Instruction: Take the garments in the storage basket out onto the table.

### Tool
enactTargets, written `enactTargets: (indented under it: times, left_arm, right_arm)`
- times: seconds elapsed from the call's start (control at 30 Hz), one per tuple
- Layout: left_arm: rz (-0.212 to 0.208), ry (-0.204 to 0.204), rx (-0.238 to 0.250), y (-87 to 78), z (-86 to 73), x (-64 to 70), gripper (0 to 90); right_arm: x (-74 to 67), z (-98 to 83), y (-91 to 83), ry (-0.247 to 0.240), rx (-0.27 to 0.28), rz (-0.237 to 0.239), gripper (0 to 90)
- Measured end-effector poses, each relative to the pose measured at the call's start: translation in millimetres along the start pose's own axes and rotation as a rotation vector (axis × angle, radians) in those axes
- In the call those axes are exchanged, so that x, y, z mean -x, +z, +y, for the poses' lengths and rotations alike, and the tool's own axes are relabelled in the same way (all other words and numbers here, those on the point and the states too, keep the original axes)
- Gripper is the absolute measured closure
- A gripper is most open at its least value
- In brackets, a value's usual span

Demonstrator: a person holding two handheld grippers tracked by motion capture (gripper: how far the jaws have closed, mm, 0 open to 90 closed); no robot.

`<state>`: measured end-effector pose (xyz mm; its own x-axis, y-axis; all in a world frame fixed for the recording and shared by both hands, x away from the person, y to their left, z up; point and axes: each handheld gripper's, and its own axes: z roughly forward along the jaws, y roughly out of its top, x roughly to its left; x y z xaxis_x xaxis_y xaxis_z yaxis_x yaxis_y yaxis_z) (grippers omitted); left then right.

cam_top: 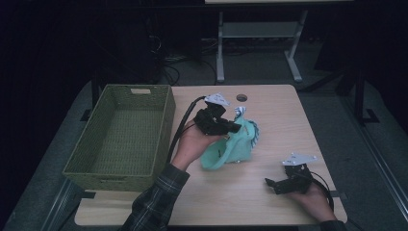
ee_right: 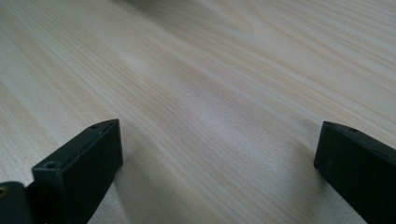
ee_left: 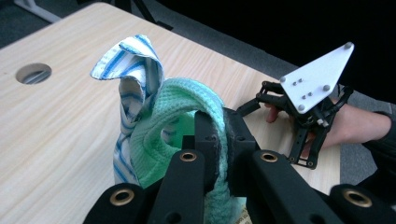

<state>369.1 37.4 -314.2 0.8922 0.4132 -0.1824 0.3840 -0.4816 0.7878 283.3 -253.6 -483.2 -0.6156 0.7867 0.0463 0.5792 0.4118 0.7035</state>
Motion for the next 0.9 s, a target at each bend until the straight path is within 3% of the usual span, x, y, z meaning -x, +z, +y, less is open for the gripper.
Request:
enactTargets:
  times: [0.47, 0.77, 0.9]
  left_arm:
    - [-0.015, -0.019, -0.065, 44.7, -20.9, 0.9, 85.8]
    - [-0.003, 0.015, -0.131, 73.8, -34.2, 1.8, 85.8]
    - [-0.002, 0.001, -0.158, 90.3, -43.3, 2.3, 85.8]
  right_arm:
    - [0.0, 0.0, -0.1, 0.000, -0.004, 0.000, 0.7]
    - [0.0, 0.0, -0.2, 0.000, -0.004, 0.000, 0.6]
    - [0.0, 0.1, -0.3, 0.001, -0.005, 0.001, 0.6]
